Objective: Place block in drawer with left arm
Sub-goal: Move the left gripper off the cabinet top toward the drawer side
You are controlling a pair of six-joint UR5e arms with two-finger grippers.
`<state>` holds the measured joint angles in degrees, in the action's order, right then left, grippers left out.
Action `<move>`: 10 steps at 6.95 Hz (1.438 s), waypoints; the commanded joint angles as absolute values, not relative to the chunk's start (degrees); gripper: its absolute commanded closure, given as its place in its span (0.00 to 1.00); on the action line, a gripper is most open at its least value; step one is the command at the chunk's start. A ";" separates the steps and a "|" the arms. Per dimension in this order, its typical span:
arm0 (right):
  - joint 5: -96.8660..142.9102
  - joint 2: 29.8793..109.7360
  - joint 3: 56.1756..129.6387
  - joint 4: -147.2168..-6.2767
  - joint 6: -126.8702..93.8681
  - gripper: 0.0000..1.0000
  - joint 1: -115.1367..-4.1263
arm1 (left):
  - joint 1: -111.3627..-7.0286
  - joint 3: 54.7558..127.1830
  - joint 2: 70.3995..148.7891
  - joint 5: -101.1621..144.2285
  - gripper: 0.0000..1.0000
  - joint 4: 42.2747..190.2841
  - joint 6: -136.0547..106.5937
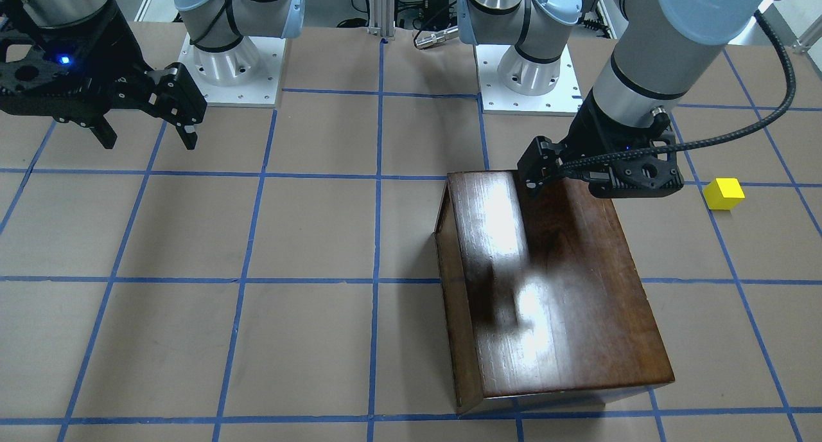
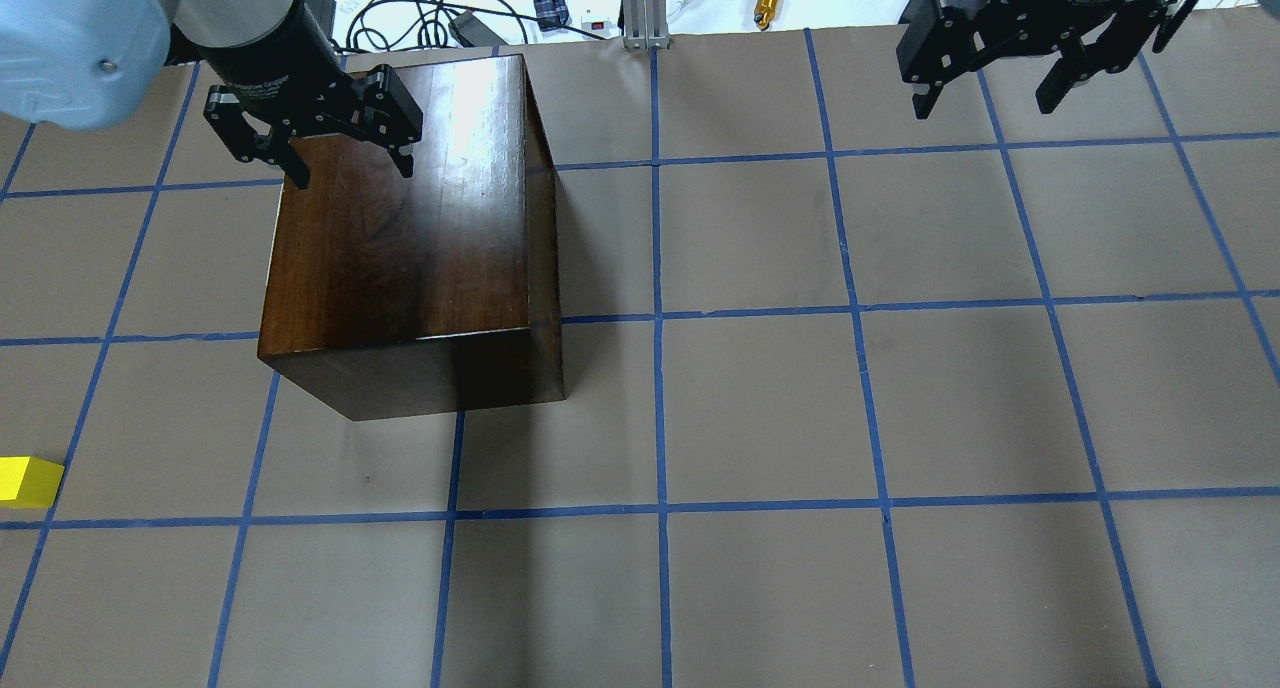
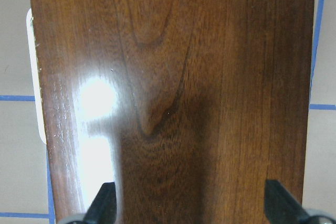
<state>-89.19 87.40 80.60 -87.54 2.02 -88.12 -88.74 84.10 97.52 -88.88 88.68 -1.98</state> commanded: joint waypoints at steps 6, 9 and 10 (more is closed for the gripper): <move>-89.12 87.36 80.60 -87.54 2.02 0.00 -88.15 | -87.28 83.85 96.15 -88.42 0.02 89.12 8.97; -89.21 87.36 80.60 -87.54 2.02 0.00 -88.07 | -73.26 83.93 97.38 -83.87 0.01 89.56 10.54; -89.21 87.36 80.60 -87.54 2.02 0.00 -88.15 | -69.73 84.11 97.90 -81.32 0.00 89.56 12.64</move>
<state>-89.18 87.40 80.60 -87.54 2.02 -88.10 -74.62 83.88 97.24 -84.25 89.51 10.86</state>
